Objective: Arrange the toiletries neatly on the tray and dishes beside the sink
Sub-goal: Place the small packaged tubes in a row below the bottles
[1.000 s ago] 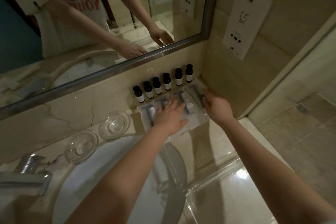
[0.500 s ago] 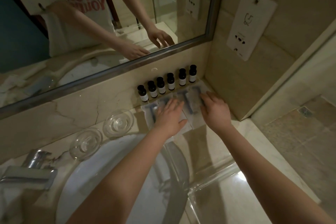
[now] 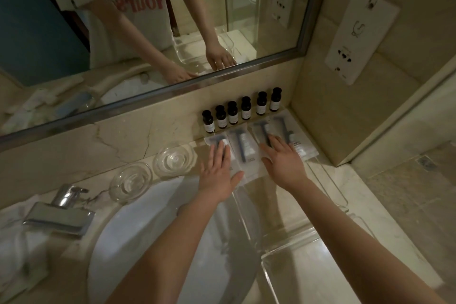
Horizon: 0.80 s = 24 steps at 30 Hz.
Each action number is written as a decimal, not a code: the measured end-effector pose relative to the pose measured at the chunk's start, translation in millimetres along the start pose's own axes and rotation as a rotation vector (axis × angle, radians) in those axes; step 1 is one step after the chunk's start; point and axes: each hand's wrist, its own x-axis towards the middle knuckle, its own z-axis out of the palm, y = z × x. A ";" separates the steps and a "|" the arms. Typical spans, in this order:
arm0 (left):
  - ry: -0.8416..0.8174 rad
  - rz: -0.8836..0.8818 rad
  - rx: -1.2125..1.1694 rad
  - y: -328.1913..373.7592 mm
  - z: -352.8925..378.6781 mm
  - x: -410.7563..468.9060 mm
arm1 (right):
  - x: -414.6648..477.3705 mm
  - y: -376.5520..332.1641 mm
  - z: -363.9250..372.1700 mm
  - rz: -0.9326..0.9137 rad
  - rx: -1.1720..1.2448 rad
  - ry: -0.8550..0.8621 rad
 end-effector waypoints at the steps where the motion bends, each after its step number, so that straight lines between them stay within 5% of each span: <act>1: 0.011 -0.017 -0.014 2.2 1.7 0.6 | 0.0 -0.7 -0.3 0.004 0.002 0.004; 12: 0.041 -0.013 -0.048 3.2 -3.9 -4.9 | -9.9 -16.8 -18.4 0.031 0.023 0.037; 24: 0.209 -0.067 -0.010 -60.4 -41.1 -124.0 | -78.1 -120.9 -23.6 -0.208 0.063 0.092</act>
